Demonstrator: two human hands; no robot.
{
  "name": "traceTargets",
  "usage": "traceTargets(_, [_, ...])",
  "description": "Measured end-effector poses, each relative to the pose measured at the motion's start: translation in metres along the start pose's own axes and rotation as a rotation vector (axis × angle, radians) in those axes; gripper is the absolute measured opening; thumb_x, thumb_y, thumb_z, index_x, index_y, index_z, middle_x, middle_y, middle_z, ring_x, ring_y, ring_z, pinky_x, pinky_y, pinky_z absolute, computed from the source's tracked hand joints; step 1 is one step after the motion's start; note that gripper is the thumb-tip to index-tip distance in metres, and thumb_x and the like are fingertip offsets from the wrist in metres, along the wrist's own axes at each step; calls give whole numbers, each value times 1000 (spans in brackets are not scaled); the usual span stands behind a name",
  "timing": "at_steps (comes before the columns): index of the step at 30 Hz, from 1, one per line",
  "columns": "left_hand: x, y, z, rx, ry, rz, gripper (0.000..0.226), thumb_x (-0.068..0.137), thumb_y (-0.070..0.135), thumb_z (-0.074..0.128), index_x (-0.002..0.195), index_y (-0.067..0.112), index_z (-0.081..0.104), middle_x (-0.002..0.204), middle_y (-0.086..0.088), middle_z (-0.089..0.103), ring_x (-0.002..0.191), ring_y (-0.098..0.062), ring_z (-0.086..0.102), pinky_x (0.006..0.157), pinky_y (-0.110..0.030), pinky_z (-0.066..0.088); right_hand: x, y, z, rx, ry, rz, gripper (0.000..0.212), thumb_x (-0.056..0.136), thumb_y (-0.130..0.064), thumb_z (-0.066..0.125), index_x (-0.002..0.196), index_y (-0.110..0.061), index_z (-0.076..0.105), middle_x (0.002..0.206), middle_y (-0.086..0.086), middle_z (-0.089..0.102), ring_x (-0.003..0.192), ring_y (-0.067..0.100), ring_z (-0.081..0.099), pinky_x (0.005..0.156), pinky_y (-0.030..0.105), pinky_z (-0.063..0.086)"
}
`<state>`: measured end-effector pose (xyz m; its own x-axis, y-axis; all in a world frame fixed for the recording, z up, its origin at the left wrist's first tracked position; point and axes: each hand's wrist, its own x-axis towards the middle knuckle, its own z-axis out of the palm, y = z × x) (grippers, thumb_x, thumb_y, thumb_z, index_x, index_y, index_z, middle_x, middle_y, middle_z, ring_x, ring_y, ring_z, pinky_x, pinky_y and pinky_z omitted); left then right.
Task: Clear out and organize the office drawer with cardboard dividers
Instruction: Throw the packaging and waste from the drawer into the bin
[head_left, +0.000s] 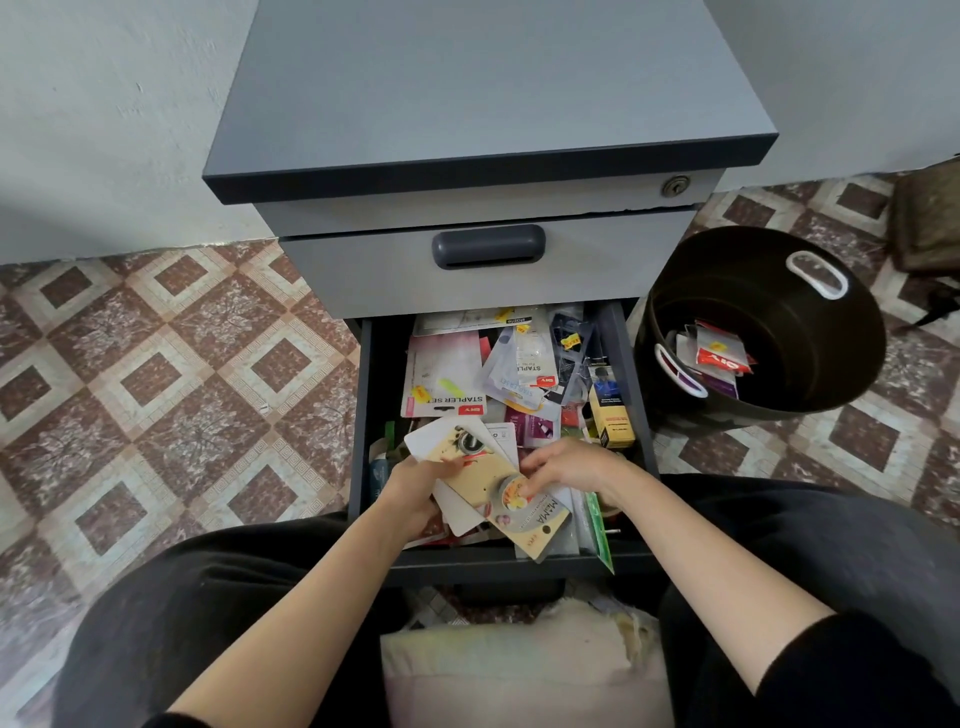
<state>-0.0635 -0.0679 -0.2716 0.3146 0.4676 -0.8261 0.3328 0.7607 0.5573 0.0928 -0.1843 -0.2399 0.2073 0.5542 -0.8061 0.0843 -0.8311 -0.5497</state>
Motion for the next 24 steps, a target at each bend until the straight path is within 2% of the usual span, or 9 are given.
traceTargets(4, [-1,-1,1,21,-1,5,42,85,-7,57,126,1,50,122,-19,59,109,-35,57,87,-49,48,-1,6,-13,-210,-33,121,51,75,-18,76,121,-4,60,128,8,58,121,22,51,102,33,38])
traceTargets(7, [-2,0,-2,29,10,-2,38,87,-7,55,124,2,50,116,-18,61,94,-30,60,73,-46,51,-2,6,-24,-202,53,138,48,77,-9,72,122,-1,57,124,8,59,114,22,54,97,33,43])
traceTargets(9, [-4,0,-4,27,9,-8,37,88,-7,53,124,1,48,113,-18,61,86,-27,60,66,-42,49,-6,0,-32,-65,190,101,25,81,-2,65,105,1,59,101,8,59,93,20,57,77,26,45])
traceTargets(11, [-7,-2,-3,12,-4,-12,35,90,-8,50,124,0,48,105,-16,62,83,-26,59,64,-41,49,-9,-4,-37,131,364,22,3,83,3,58,83,0,57,74,14,52,65,16,46,58,23,35])
traceTargets(13, [-8,-3,-1,-11,-27,-18,33,91,-8,47,123,1,48,100,-13,61,83,-26,59,66,-42,49,-9,-6,-36,359,437,-81,10,82,6,56,87,8,65,72,26,56,65,16,46,60,23,33])
traceTargets(15, [-9,-6,4,-26,-45,-28,32,93,-7,44,122,3,48,99,-13,62,84,-26,60,65,-43,49,-10,-8,-27,476,380,-114,15,83,6,59,94,2,68,80,14,64,67,16,54,60,23,41])
traceTargets(20, [-16,-9,20,-32,-81,-2,17,99,2,38,108,6,51,95,-10,61,83,-23,59,72,-41,49,-3,-10,-1,414,338,-136,15,81,3,65,94,-1,68,88,5,64,67,14,57,57,22,46])
traceTargets(22, [-19,-8,25,-81,-85,5,18,101,6,34,103,6,51,93,-9,60,81,-22,57,70,-38,48,-1,-7,5,334,395,-156,13,79,1,68,91,-3,70,83,0,63,68,12,56,64,24,48])
traceTargets(24, [-19,-8,28,-142,-90,4,21,102,13,32,112,4,49,94,-10,60,83,-22,58,74,-39,48,2,-5,10,226,437,-187,8,77,-3,72,82,-9,70,80,-2,62,73,14,55,75,32,49])
